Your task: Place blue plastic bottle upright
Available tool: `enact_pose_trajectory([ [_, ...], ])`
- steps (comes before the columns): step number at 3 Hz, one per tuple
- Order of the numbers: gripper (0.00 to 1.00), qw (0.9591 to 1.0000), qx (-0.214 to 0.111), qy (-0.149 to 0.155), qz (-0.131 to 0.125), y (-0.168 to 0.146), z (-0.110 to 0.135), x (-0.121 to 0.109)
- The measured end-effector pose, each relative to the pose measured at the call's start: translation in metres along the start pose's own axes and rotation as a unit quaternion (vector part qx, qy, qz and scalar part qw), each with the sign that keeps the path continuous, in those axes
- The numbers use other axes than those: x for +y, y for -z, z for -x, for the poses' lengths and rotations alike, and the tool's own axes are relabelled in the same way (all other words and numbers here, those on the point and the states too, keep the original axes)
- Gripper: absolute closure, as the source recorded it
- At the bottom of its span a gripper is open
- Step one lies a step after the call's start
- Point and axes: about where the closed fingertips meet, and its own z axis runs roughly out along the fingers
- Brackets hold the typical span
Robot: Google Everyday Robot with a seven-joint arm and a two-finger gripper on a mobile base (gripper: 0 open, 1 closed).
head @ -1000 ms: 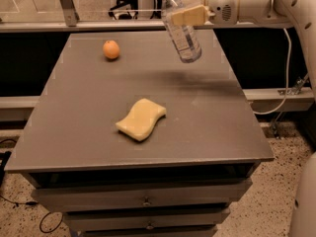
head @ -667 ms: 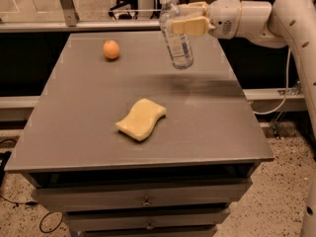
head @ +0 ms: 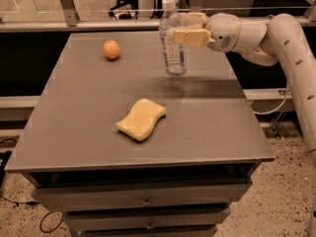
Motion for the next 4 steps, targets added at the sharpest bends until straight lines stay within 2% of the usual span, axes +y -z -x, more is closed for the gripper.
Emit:
enact_pose_trajectory([
  [1,1.0,0.9997,-0.022,-0.003,0.013,0.0,-0.008,0.005],
  [3,1.0,0.9989,-0.031,-0.007,0.035,-0.002,-0.028,0.013],
  [4,0.75,0.9987,-0.023,-0.004,0.045,-0.004,-0.035,0.015],
])
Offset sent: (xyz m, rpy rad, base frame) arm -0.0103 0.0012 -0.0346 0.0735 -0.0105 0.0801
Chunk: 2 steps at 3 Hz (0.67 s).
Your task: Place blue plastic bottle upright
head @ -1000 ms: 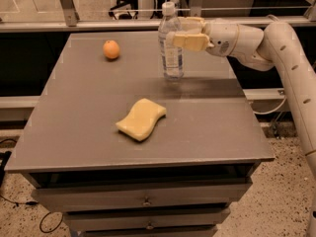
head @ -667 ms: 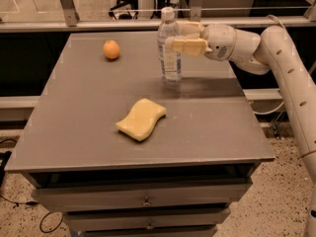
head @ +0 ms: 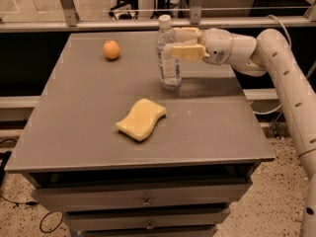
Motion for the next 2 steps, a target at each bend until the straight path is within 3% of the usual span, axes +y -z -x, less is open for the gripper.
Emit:
enact_pose_trajectory([
  [2,0.28,0.9999,0.009,-0.004,0.004,0.0001,-0.0075,0.0021],
])
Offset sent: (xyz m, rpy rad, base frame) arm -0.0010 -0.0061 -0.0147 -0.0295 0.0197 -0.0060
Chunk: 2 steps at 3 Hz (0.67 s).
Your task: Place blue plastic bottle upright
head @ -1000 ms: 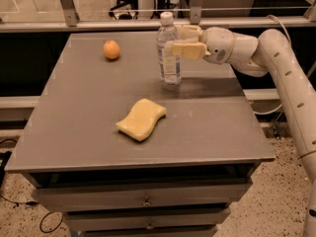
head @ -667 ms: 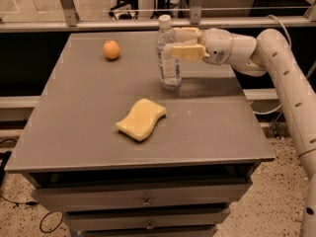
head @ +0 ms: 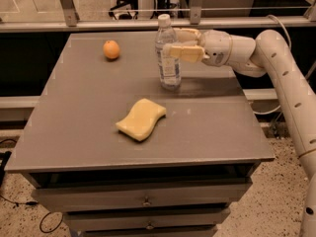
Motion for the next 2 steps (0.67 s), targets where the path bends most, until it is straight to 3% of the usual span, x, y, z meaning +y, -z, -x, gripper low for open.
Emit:
enact_pose_trajectory([
  [1,0.01,1.0,0.007,-0.003,-0.005,0.0034,-0.0035,0.0013],
  [2,0.0,0.9999,0.008,-0.003,-0.006,0.0045,-0.0039,0.0015],
])
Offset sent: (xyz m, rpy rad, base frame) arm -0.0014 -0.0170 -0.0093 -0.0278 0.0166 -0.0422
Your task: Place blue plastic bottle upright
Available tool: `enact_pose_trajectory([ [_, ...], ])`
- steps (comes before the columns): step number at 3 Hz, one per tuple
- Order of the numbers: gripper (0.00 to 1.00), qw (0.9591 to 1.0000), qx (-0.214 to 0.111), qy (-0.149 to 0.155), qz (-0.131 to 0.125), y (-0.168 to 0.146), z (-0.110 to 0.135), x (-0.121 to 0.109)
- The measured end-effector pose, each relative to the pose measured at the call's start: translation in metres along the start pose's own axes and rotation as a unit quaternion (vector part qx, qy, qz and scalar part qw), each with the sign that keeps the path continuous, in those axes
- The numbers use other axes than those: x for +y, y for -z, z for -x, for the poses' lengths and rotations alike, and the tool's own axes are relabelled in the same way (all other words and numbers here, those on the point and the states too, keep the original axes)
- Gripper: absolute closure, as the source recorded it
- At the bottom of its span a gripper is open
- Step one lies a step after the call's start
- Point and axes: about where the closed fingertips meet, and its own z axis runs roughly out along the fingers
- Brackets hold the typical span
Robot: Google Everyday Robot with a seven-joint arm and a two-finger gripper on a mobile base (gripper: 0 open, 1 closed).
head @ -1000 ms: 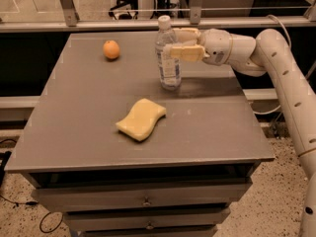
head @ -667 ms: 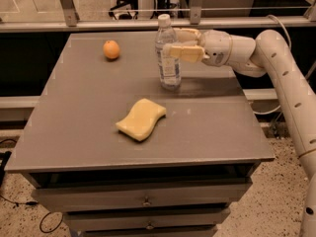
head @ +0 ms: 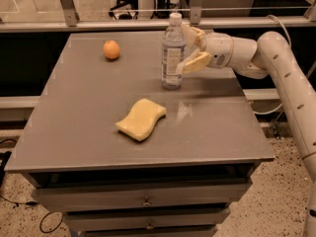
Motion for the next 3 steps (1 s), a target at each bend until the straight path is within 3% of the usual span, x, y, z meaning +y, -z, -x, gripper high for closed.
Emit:
enact_pose_trajectory([
  [2,0.0,0.9961,0.063,0.041,-0.048,0.063,0.022,-0.017],
  [3,0.0,0.9961,0.063,0.041,-0.048,0.063,0.022,-0.017],
])
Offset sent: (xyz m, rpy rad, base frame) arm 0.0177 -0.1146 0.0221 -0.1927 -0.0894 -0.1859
